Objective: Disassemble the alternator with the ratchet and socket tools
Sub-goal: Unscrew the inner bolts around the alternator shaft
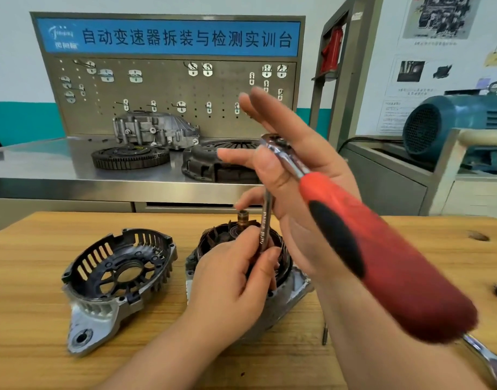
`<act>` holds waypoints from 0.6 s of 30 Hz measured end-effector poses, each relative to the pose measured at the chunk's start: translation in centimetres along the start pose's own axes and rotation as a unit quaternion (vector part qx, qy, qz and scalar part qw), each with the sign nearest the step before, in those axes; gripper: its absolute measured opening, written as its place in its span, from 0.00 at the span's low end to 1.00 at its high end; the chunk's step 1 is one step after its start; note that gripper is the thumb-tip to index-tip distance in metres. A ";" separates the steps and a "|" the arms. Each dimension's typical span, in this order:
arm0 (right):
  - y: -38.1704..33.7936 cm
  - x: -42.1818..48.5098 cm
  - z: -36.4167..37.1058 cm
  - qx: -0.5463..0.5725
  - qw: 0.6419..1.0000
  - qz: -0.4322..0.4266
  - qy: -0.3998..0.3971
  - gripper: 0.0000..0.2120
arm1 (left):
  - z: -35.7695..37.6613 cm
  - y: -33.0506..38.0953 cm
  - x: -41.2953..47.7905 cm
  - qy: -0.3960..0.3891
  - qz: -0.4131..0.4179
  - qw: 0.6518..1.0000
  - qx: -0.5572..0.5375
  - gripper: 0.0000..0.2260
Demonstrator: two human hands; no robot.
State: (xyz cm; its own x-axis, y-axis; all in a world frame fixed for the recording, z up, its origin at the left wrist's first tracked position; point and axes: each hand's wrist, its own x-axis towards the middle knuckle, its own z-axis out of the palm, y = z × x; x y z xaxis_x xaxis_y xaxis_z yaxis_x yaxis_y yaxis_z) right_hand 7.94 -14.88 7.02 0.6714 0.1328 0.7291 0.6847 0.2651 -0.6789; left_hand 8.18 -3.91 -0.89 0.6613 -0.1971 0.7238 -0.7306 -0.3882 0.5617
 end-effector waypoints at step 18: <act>-0.3 0.1 0.6 0.076 0.995 -0.037 -0.055 0.13 | 0.2 -0.2 0.0 0.012 0.013 1.000 0.016 0.14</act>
State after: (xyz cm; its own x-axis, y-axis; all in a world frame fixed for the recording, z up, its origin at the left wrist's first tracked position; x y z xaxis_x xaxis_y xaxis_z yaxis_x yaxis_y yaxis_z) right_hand 7.61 -14.43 7.34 0.5803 0.2084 0.7873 0.6746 0.4185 -0.6080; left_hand 8.40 -4.03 -1.06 0.6383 -0.1858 0.7470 -0.7410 -0.4112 0.5308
